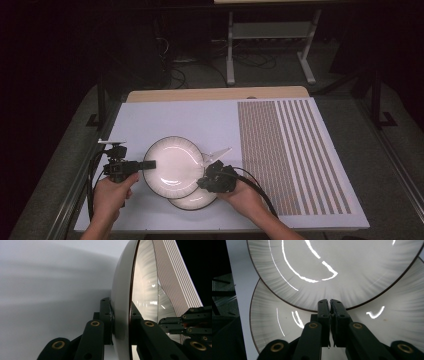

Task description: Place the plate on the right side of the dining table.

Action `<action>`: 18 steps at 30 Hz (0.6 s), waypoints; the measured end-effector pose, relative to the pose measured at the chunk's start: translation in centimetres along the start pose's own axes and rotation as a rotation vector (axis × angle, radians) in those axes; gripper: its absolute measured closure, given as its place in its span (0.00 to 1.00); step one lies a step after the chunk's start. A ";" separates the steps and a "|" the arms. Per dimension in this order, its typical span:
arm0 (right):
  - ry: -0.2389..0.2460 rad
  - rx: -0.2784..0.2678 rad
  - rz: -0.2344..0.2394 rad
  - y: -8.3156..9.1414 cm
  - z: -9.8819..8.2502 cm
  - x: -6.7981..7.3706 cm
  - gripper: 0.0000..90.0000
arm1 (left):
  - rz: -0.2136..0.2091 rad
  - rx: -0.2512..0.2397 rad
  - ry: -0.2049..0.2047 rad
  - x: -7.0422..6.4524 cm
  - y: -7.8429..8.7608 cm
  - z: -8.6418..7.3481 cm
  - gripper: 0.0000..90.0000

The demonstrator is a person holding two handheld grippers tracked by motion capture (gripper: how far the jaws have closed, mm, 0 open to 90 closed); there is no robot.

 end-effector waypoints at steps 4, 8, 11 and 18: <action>-0.010 -0.014 -0.007 0.2 -0.1 -0.2 0.90 | -0.007 -0.005 0.035 0.1 -0.1 -0.1 0.89; -0.029 -0.059 -0.010 0.8 0.0 -0.3 0.84 | -0.027 -0.008 0.060 0.2 -0.3 -0.1 0.89; -0.035 -0.089 -0.012 1.2 0.1 -0.4 0.81 | -0.050 -0.016 0.098 0.3 -0.4 -0.3 0.89; -0.060 -0.226 -0.051 3.1 0.6 -0.3 0.72 | -0.121 -0.064 0.171 0.1 -0.3 -0.4 0.88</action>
Point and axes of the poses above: each handheld gripper's, and its own axes: y roughly backward along the jaws, z roughly out of its top, x roughly to its left, the point moved 3 cm from there along -y, roughly forward along the jaws, and after that the axes turned 1 degree about x, right-handed, at the moved point
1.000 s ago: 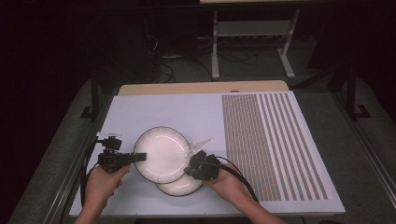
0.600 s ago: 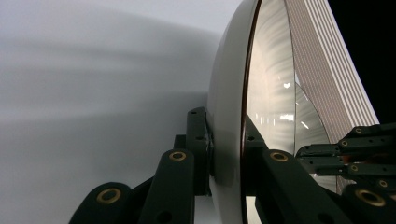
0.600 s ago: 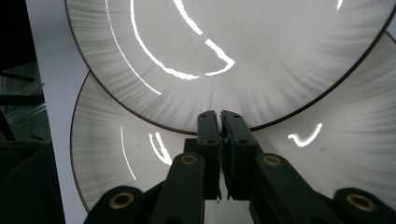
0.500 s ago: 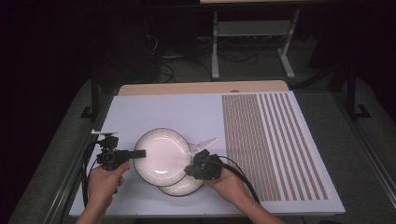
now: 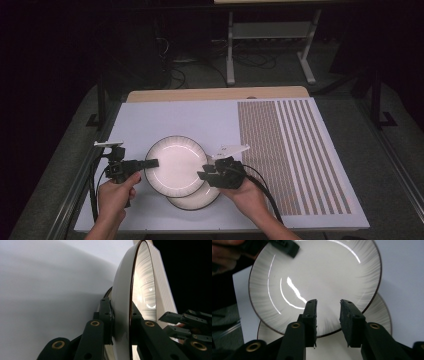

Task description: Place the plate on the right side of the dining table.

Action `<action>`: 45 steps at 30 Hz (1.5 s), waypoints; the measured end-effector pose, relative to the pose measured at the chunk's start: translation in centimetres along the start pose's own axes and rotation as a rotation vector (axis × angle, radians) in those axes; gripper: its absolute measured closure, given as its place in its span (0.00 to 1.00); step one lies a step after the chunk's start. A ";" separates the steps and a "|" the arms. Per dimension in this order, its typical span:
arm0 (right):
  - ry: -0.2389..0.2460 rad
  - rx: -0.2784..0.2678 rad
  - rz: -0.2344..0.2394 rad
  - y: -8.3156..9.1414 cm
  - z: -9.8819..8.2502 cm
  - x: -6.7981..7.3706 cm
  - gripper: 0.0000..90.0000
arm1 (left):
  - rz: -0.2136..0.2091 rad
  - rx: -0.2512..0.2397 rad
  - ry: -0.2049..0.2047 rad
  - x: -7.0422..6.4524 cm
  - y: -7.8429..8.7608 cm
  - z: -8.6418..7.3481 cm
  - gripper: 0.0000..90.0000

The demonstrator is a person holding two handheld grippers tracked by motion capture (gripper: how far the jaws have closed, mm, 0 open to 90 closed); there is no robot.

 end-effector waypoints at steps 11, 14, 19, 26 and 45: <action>-0.119 -0.131 -0.123 1.5 1.0 -1.0 0.65 | -0.068 -0.091 0.080 -0.9 0.5 -0.4 0.87; -0.165 -0.139 -0.135 1.1 1.0 -1.3 0.64 | -0.090 -0.114 0.091 -1.3 0.6 -0.5 0.87; -0.215 -0.160 -0.132 0.8 1.1 -1.4 0.65 | -0.129 -0.125 0.120 -1.6 0.4 -0.9 0.88; -0.262 -0.190 -0.165 0.3 1.7 -1.3 0.67 | -0.161 -0.127 0.167 -1.4 0.0 -1.2 0.87; -0.435 -0.178 -0.213 -0.1 1.6 -2.0 0.78 | -0.058 -0.184 0.162 -2.1 -1.1 -1.4 0.88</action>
Point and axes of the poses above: each handheld gripper's, and its own axes: y roughly backward along the jaws, z roughly out of its top, x roughly to its left, the point moved 3 cm from there along -y, roughly forward along the jaws, and after that the axes turned 1 degree about x, right-handed, at the moved point
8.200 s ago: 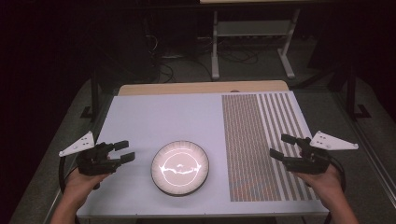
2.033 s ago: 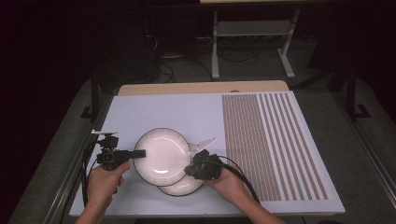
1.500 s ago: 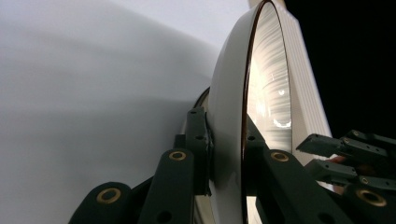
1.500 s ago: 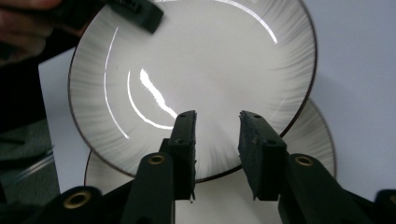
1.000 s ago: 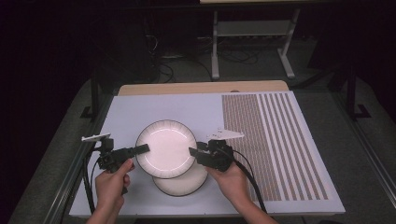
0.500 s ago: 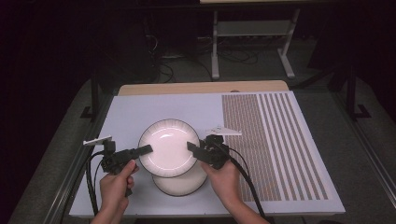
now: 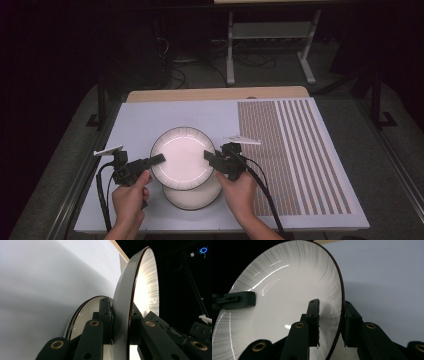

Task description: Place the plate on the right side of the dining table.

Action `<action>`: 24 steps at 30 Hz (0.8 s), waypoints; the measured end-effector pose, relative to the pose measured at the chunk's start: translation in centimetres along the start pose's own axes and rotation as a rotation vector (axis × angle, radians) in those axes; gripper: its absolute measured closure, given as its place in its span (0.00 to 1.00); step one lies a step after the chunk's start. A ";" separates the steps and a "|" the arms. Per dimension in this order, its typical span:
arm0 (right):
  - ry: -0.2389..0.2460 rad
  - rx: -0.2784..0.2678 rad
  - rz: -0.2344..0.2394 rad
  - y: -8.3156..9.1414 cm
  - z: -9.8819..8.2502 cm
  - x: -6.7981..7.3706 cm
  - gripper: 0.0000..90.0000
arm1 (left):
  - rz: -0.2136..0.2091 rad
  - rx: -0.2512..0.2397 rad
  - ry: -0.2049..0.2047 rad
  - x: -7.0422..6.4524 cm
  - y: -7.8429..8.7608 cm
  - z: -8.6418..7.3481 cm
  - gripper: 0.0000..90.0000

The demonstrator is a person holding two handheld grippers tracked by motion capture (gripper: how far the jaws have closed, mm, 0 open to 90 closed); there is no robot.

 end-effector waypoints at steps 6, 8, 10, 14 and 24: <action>-0.031 -0.017 -0.009 0.5 0.5 -0.6 0.83 | 0.009 -0.008 0.009 -0.4 -0.8 0.2 0.85; -0.032 -0.018 -0.013 0.5 0.6 -0.6 0.83 | 0.012 -0.012 0.010 -0.6 -1.0 0.3 0.85; -0.038 -0.022 -0.023 0.9 1.0 -0.7 0.83 | 0.017 -0.017 0.006 -0.8 -1.2 0.4 0.85; -0.030 -0.027 -0.038 1.2 1.2 -0.8 0.83 | 0.013 -0.017 0.008 -1.2 -1.8 0.5 0.85; -0.076 -0.037 -0.068 2.6 2.1 -2.7 0.84 | -0.001 0.012 -0.008 -2.9 -4.1 0.5 0.85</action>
Point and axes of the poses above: each handheld gripper's, and its own axes: y roughly backward along the jaws, z roughly out of its top, x roughly to its left, the point moved 3 cm from there along -y, roughly forward along the jaws, and after that the axes turned 1 degree about x, right-handed, at the moved point
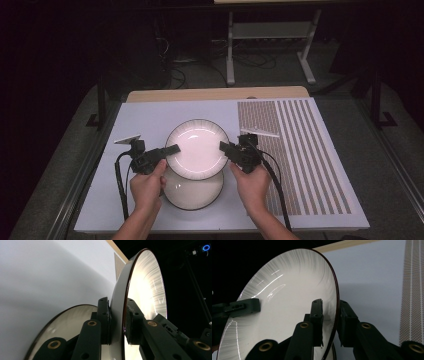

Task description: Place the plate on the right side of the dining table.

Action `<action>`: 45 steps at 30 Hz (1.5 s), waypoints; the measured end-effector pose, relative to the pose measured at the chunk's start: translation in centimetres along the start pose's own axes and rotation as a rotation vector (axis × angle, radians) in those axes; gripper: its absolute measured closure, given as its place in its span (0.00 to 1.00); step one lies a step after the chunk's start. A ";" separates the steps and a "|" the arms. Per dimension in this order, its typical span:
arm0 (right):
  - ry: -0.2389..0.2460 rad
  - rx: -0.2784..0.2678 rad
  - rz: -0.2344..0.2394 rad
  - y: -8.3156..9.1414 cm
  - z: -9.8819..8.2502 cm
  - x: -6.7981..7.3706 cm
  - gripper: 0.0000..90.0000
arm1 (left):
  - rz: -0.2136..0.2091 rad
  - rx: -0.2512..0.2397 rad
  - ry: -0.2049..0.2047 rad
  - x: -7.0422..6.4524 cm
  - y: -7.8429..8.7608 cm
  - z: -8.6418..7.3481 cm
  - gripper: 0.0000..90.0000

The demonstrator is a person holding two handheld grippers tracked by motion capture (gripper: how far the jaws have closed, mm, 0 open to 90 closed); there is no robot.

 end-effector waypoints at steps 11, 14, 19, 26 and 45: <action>-0.047 -0.044 -0.030 1.6 1.0 -2.3 0.84 | -0.030 0.034 -0.032 -2.4 -2.6 -0.1 0.86; -0.057 -0.057 -0.041 2.4 1.3 -3.2 0.84 | -0.041 0.047 -0.040 -3.2 -3.6 -0.3 0.86; -0.089 -0.066 -0.073 3.6 1.6 -5.3 0.84 | -0.054 0.082 -0.060 -4.5 -5.7 -0.8 0.86; -0.119 -0.085 -0.119 5.2 1.9 -7.7 0.85 | -0.071 0.114 -0.075 -5.9 -8.0 -1.7 0.86; -0.197 -0.113 -0.182 8.3 1.9 -12.3 0.86 | -0.107 0.202 -0.114 -8.9 -13.4 -3.1 0.86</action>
Point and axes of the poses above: each handheld gripper's, and its own axes: y roughly backward along the jaws, z roughly out of its top, x roughly to its left, the point moved 3 cm from there along -y, roughly forward along the jaws, and after that the axes turned 1 degree about x, right-handed, at the moved point
